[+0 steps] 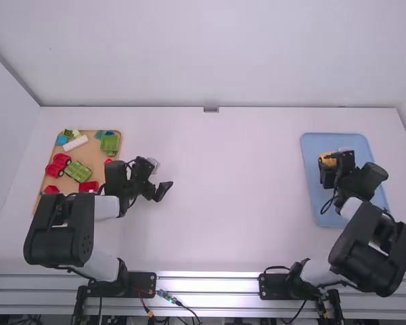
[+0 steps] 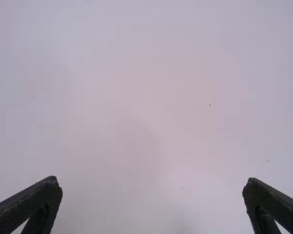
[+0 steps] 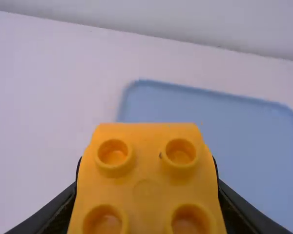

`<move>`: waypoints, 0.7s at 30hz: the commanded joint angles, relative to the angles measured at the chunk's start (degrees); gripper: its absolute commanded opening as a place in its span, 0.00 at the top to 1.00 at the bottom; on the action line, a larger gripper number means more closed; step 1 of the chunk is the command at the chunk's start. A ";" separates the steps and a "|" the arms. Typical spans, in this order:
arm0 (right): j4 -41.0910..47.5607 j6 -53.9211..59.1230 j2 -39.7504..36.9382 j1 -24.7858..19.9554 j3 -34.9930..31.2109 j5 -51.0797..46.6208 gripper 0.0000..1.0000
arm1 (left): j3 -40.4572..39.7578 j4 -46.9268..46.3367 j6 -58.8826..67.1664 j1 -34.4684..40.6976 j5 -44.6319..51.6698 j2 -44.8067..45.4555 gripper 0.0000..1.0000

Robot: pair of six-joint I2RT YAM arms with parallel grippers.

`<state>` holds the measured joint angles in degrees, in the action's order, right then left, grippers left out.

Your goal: Assemble lego blocks to make yellow taxi

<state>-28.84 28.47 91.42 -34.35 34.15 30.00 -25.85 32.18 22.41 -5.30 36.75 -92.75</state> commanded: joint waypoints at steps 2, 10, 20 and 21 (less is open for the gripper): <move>-3.63 -0.04 6.43 -3.26 -0.39 1.70 0.64 | -3.50 -3.28 -0.46 0.46 0.06 1.57 0.01; -11.13 -0.13 18.38 -4.22 1.18 0.70 0.61 | -6.60 -7.96 -0.44 0.92 -0.02 1.57 0.01; -6.60 -1.70 19.61 -4.28 3.61 -1.49 0.01 | -6.67 -8.17 -0.46 1.22 -0.02 1.57 0.01; -5.66 -2.71 18.60 -4.28 3.50 -1.70 0.01 | -6.67 -7.93 -0.46 1.01 0.02 1.57 0.01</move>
<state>-35.42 27.16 111.92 -38.63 37.23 28.62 -31.59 24.01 22.24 -4.60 36.29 -92.73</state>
